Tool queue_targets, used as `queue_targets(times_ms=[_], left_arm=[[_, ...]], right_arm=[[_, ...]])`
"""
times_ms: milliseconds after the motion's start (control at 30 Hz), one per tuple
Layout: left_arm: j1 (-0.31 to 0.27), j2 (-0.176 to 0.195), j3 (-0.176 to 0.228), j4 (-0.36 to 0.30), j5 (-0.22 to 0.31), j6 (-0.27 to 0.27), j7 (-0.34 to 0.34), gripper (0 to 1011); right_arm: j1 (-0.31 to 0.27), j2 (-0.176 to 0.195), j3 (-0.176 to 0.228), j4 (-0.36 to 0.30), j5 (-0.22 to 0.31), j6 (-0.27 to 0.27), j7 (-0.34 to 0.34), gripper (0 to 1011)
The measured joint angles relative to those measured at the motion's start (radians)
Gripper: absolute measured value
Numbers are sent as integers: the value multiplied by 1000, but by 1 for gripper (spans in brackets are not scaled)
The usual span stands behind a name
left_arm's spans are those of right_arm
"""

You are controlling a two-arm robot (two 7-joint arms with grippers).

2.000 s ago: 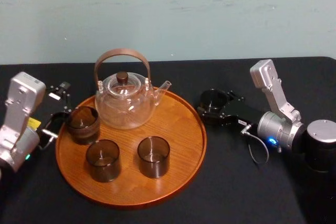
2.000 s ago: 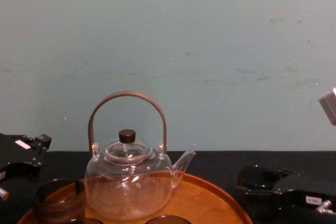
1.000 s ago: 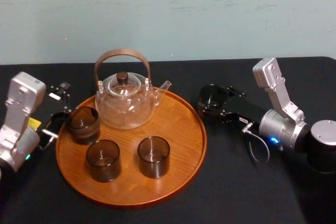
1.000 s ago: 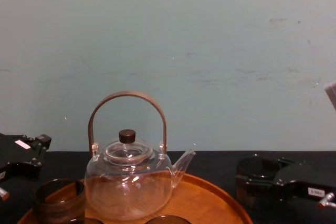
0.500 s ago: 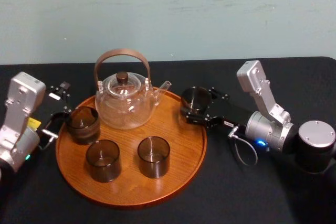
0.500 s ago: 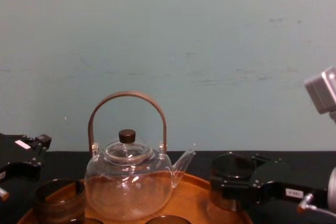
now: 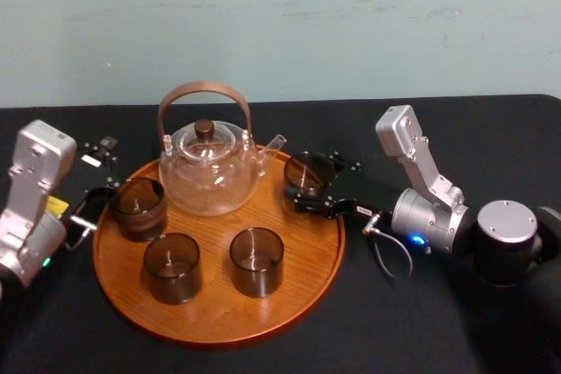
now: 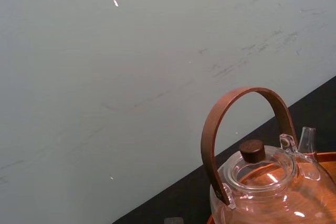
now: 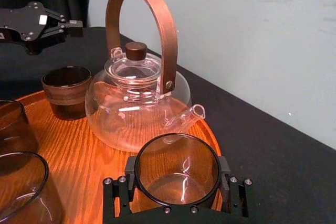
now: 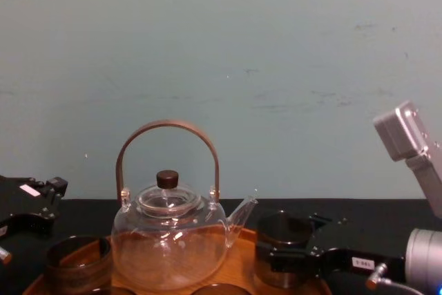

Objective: Pick up the glass from the table and place it on the tray.

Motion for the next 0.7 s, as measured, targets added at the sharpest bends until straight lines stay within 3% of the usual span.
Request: queue_targets(times_ms=[267, 467, 700], left_arm=[[0, 0, 0, 0, 0, 0, 0, 0], [0, 0, 0, 0, 0, 0, 0, 0], [0, 0, 0, 0, 0, 0, 0, 0]], right_arm=[[25, -15, -13, 48, -3, 5, 17, 904], [25, -14, -13, 47, -3, 6, 17, 907], [24, -14, -12, 44, -3, 5, 16, 1002]])
